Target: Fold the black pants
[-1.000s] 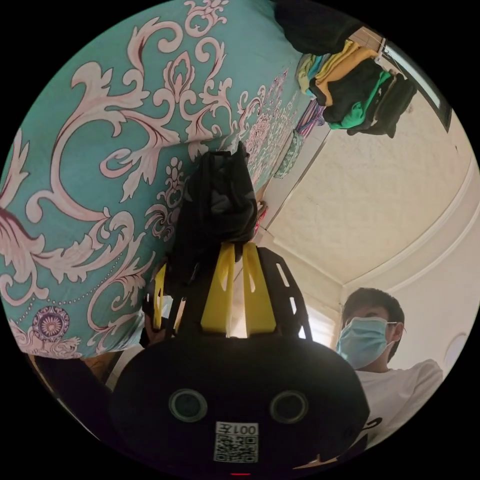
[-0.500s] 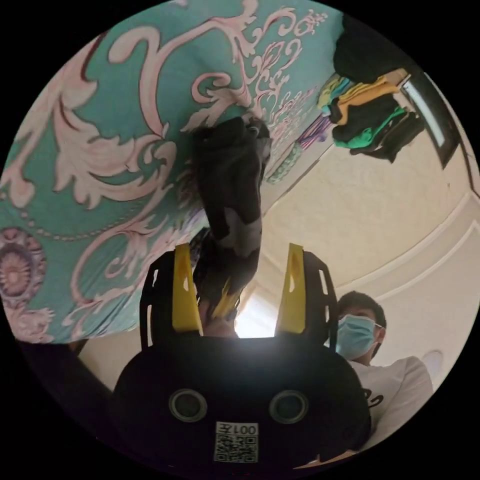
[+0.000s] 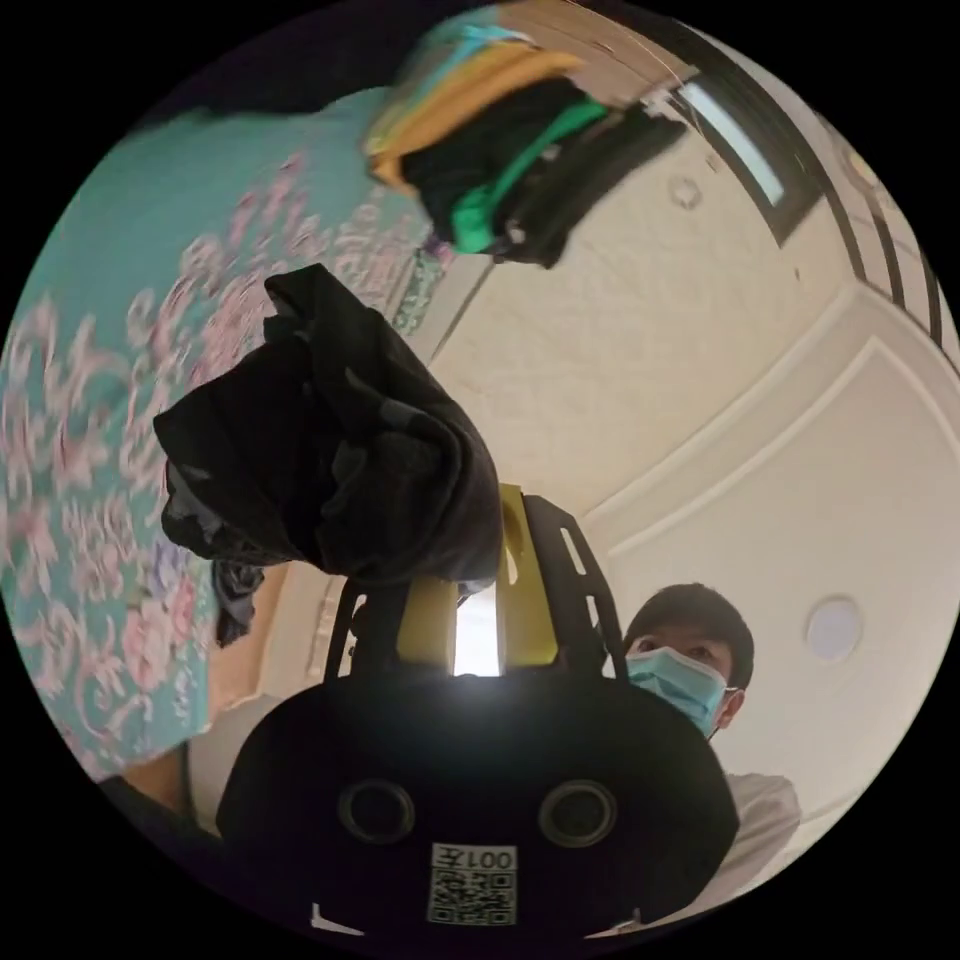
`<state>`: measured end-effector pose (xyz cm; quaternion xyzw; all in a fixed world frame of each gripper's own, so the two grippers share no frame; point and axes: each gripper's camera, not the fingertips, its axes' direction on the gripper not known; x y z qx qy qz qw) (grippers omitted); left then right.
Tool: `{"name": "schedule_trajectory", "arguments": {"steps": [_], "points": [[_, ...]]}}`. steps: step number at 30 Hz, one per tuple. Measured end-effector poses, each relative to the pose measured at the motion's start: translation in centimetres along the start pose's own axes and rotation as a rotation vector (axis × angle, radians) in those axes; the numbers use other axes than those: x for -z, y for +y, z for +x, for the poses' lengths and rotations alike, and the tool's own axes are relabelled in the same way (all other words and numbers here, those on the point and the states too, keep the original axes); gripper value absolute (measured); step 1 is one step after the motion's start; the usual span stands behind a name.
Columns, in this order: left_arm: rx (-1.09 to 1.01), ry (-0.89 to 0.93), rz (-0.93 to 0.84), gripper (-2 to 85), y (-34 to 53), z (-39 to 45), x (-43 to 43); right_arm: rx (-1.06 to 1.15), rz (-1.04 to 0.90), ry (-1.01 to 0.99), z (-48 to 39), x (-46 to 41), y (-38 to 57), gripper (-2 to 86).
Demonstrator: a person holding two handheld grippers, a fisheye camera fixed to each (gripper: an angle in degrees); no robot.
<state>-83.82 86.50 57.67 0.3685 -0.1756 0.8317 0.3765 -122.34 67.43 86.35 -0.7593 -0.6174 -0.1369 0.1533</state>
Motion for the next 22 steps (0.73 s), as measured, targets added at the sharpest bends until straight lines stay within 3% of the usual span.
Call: {"name": "schedule_trajectory", "arguments": {"steps": [5, 10, 13, 16, 19, 22], "points": [[-0.341, -0.218, -0.17, 1.5, -7.3, 11.1, 0.8, 0.139, -0.044, -0.162, -1.0, -17.5, -4.1, -0.2], [-0.526, -0.482, -0.266, 1.2, -8.7, 13.8, 2.5, 0.135, -0.037, -0.215, 0.0, -29.7, -2.2, -0.2], [-0.458, -0.656, -0.245, 1.0, -8.7, 8.1, 6.5, 0.071, -0.071, -0.094, 3.4, -35.4, 1.8, -0.2], [-0.205, -0.752, -0.237, 0.9, -9.0, -2.5, 12.4, -0.052, -0.146, 0.127, 8.3, -39.9, 7.6, -0.3], [-0.048, -0.397, -0.179, 1.1, -6.7, -11.2, 16.7, -0.137, -0.201, 0.183, 10.3, -42.7, 12.7, -0.2], [-0.099, -0.41, -0.21, 1.6, -4.5, -15.6, 16.3, -0.075, -0.284, 0.186, 9.0, -45.2, 15.1, -0.1]]}}
